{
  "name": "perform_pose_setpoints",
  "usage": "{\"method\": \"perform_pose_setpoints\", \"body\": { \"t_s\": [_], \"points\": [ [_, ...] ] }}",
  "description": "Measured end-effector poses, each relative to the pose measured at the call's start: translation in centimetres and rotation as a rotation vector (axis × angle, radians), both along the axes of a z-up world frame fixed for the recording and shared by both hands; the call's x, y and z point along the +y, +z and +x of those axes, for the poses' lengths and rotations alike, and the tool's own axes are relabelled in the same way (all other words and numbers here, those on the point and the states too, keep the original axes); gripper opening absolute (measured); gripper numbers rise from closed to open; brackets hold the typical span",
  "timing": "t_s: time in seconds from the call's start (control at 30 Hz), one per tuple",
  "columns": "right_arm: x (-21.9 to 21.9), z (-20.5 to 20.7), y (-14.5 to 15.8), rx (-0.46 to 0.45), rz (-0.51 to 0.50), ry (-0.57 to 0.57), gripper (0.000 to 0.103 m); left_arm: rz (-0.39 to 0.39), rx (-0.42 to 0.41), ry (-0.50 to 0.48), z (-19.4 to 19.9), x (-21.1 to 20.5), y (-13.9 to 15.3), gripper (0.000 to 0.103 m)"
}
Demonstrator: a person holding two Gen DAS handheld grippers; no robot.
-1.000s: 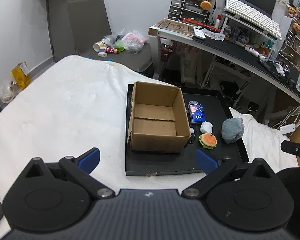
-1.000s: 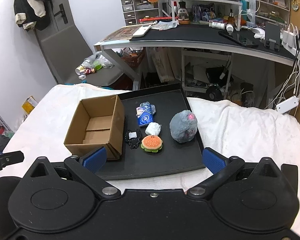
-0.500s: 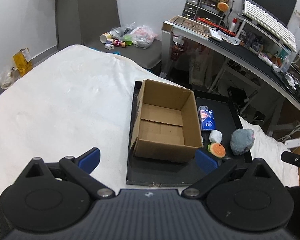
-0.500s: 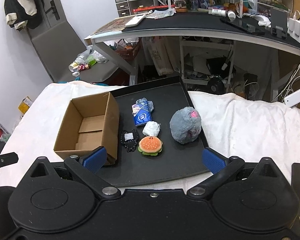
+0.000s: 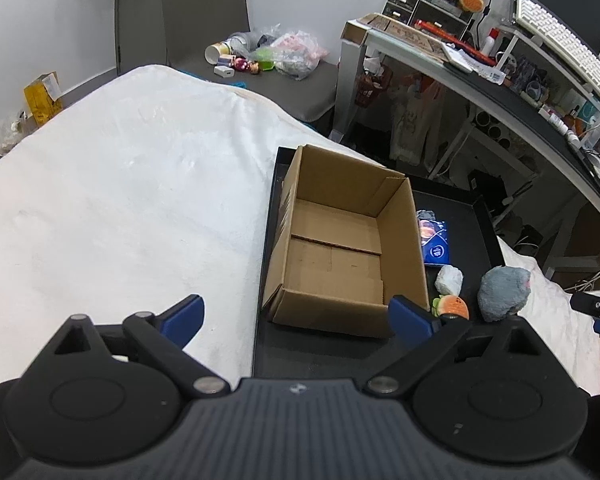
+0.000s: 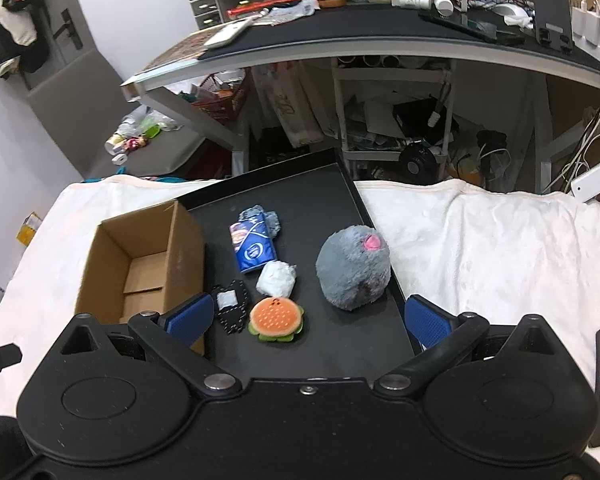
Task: Organize soft objects
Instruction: 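Move the right tool to the grey plush mouse and close on it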
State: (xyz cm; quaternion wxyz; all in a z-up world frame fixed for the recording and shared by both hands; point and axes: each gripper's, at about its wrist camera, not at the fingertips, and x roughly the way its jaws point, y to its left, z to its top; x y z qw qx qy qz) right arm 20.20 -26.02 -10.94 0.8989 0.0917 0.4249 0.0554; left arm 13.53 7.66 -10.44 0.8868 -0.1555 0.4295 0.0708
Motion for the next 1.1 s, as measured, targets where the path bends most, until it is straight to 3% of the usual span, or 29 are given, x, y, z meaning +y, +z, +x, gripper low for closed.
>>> {"method": "perform_pose_setpoints", "body": {
  "t_s": [0.3, 0.53, 0.7, 0.93, 1.1],
  "points": [
    [-0.8, 3.9, -2.2, 0.048, 0.032, -0.043, 0.102, -0.004, 0.042, 0.011, 2.5, 0.6, -1.6, 0.097],
    [-1.6, 6.7, -4.1, 0.108, 0.083, -0.087, 0.095, -0.024, 0.075, 0.015, 4.8, 0.9, -1.9, 0.087],
    [-2.0, 8.3, -3.9, 0.143, 0.066, -0.091, 0.094, -0.035, 0.098, 0.003, 6.3, 0.8, -2.1, 0.084],
    [-2.3, 10.8, -4.6, 0.197, 0.024, -0.089, 0.094, -0.093, 0.17, 0.018, 8.4, 1.8, -4.3, 0.068],
    [-2.2, 12.7, -5.8, 0.254, -0.008, -0.078, 0.094, -0.124, 0.215, 0.024, 9.3, 2.4, -5.6, 0.064]
  ]
}}
